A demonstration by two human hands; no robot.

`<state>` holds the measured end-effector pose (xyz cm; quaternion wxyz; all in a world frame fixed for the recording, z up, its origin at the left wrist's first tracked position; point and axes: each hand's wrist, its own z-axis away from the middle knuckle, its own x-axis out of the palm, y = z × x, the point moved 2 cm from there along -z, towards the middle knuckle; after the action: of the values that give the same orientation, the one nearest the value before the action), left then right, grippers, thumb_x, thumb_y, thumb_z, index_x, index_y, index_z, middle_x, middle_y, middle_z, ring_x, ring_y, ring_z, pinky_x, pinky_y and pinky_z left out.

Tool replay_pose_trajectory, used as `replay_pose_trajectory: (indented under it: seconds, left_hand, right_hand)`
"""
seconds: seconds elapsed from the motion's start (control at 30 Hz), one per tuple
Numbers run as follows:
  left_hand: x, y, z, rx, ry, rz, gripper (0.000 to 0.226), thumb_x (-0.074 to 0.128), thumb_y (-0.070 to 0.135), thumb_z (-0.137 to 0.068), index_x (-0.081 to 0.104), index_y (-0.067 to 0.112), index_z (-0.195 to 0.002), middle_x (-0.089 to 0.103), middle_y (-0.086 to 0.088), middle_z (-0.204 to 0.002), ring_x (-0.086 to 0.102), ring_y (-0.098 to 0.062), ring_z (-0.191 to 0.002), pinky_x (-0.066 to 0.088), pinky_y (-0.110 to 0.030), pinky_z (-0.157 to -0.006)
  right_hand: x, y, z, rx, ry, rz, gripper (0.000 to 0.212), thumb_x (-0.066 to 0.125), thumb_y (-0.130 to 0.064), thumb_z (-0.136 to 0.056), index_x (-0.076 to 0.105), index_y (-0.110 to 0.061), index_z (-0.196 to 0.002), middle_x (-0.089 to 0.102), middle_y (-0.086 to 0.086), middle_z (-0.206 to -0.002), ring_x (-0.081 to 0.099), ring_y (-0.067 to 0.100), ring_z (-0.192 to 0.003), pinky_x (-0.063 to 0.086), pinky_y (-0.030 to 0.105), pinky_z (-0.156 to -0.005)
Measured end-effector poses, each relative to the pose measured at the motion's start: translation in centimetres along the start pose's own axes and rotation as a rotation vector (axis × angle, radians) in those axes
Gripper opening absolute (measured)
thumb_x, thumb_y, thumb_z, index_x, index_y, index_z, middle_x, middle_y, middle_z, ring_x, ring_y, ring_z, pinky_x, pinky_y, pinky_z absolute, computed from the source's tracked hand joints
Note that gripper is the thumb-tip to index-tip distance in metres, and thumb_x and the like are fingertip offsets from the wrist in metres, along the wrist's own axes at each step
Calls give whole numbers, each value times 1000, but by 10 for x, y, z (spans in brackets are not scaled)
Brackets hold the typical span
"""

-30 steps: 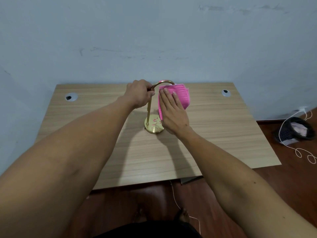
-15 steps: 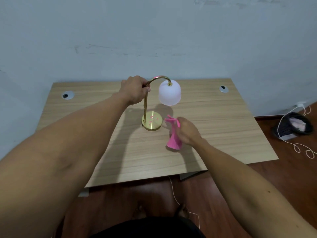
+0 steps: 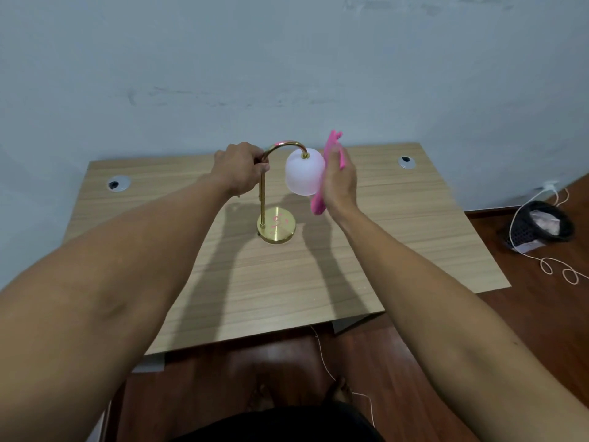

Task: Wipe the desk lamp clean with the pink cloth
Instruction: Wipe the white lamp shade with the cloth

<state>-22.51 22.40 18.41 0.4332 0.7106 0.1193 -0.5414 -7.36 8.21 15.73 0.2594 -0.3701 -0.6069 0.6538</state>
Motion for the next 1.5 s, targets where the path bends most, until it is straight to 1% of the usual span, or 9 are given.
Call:
replay_pose_trajectory:
  seconds: [0.1,0.3,0.4,0.47,0.6,0.73,0.87,1.2,1.5]
  left_hand:
    - [1,3,1,-2,-4,3,14,59,34,-95,70,26,-91,67,5,-80,62,-29,-98,38,-40,-94]
    - [2,2,0,-6,2,-5,16,58,34,-95,71,24,-93,67,4,-81,62,-28,-98,39,-41,-94]
    - [1,1,-1,-3,0,2,16,58,33,-95,72,24,-94,66,4,-81,61,-28,-98,37,-41,-93]
    - [1,1,-1,-2,-2,5,16,58,33,-95,72,24,-94,66,5,-80,62,-28,-99,36,-41,-94]
    - [1,1,0,-3,-7,3,16,58,34,-95,71,25,-92,66,5,-79,63,-28,-100,38,-42,-97]
    - [1,2,0,-3,-7,-1,16,58,33,-95,71,25,-94,65,6,-79,62,-28,-99,37,-41,-96]
    - [1,2,0,1,-6,-4,16,58,34,-95,72,25,-94,67,5,-81,63,-28,-100,39,-42,-95]
    - [1,1,-1,-1,2,-6,16,59,34,-96,72,26,-94,68,5,-83,63,-28,-100,37,-41,-92]
    - [0,3,-1,-7,-2,-24,14,58,32,-95,71,26,-94,68,4,-84,62,-28,-104,35,-40,-95]
  right_hand:
    - [26,23,11,-248,-112,284,57,29,-51,-108,33,-35,-162,29,-6,-170,26,20,-158,23,51,-127]
    - [36,76,44,-329,-45,393,76,39,-31,-111,-9,-9,-166,-16,9,-175,-16,20,-162,-1,50,-131]
    - [37,94,46,-222,-127,273,81,39,-40,-111,-20,-25,-164,-12,5,-176,7,22,-163,12,50,-131]
    - [34,103,38,111,-142,144,71,34,-68,-103,1,-49,-163,46,23,-151,66,30,-114,51,57,-106]
    - [14,80,18,652,58,-316,48,38,-49,-107,59,-6,-99,65,13,-85,66,31,-79,59,50,-91]
    - [3,38,-3,299,167,-197,44,37,-61,-95,62,-33,-118,68,-3,-114,66,26,-92,53,40,-79]
    - [23,14,0,-266,-73,286,59,29,-43,-111,15,-32,-167,9,-10,-175,9,9,-161,14,38,-131]
    - [37,59,48,-481,-56,1060,75,26,-46,-107,7,-2,-165,5,20,-174,4,39,-162,10,57,-130]
    - [36,20,16,-362,-92,769,81,36,-47,-109,0,-1,-165,1,15,-176,0,33,-163,11,49,-131]
